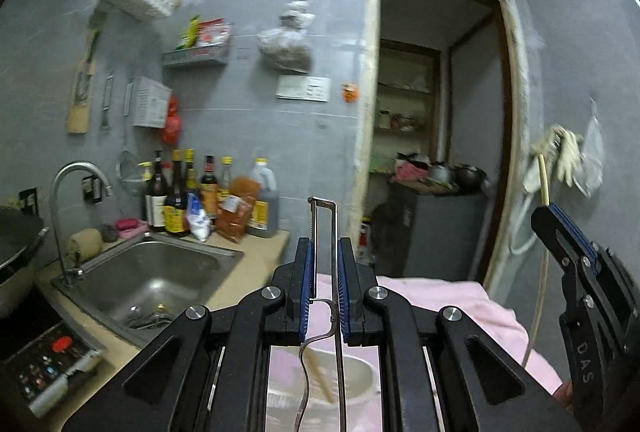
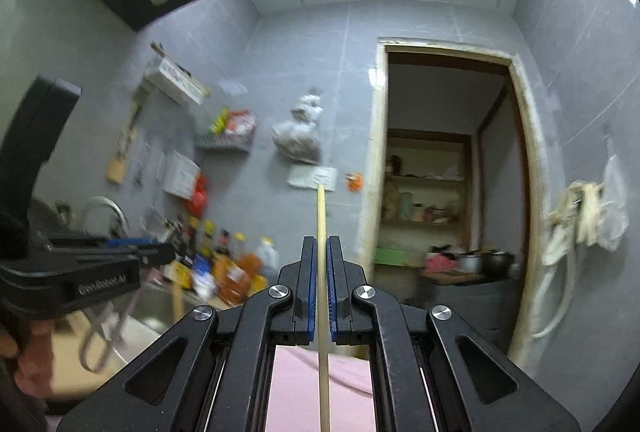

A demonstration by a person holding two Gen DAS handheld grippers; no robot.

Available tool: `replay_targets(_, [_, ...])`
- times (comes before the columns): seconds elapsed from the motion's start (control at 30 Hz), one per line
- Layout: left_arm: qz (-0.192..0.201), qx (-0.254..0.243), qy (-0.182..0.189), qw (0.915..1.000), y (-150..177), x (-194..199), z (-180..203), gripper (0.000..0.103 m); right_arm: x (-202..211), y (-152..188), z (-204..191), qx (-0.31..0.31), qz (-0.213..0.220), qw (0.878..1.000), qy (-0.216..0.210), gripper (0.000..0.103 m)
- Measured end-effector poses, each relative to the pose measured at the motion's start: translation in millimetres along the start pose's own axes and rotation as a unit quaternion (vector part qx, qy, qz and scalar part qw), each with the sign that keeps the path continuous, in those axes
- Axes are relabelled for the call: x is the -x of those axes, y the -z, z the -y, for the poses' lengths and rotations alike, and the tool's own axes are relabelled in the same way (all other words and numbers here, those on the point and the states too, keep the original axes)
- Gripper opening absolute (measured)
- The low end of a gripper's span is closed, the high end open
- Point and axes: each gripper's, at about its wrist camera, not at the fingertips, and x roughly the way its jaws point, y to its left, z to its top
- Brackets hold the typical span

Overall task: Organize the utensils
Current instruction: 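Lift both held utensils up over the white caddy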

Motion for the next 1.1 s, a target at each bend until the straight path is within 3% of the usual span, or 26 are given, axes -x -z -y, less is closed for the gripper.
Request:
replay_targets(0.07, [-0.004,0.022,-0.010,0.9997,-8,-2,-20,0.009,-9,-6,-5,-0.033,0.007,0.999,-0.032,0.002])
replay_targets(0.17, [-0.018,0.059,-0.023,0.9978,-17,-10,-53,0.009,-31,-15,-11,-0.102,0.021,0.988,-0.117,0.002])
replay_targets(0.33, [-0.030,0.109,-0.053,0.9922,-13,-22,-95,0.009,-56,-20,-25,-0.145,0.030,0.975,-0.167,0.002])
replay_targets(0.73, [-0.019,0.141,-0.069,0.9874,2,-50,-119,0.009,-86,4,-52,-0.111,0.017,0.982,-0.152,0.002])
replay_targets(0.93, [-0.004,0.162,-0.071,0.9841,-1,-64,-132,0.009,-98,21,-45,-0.135,-0.009,0.979,-0.154,0.003])
replay_targets(1.1, [-0.013,0.171,-0.074,0.9824,9,-74,-138,0.009,-102,33,-43,-0.137,-0.025,0.977,-0.160,0.003])
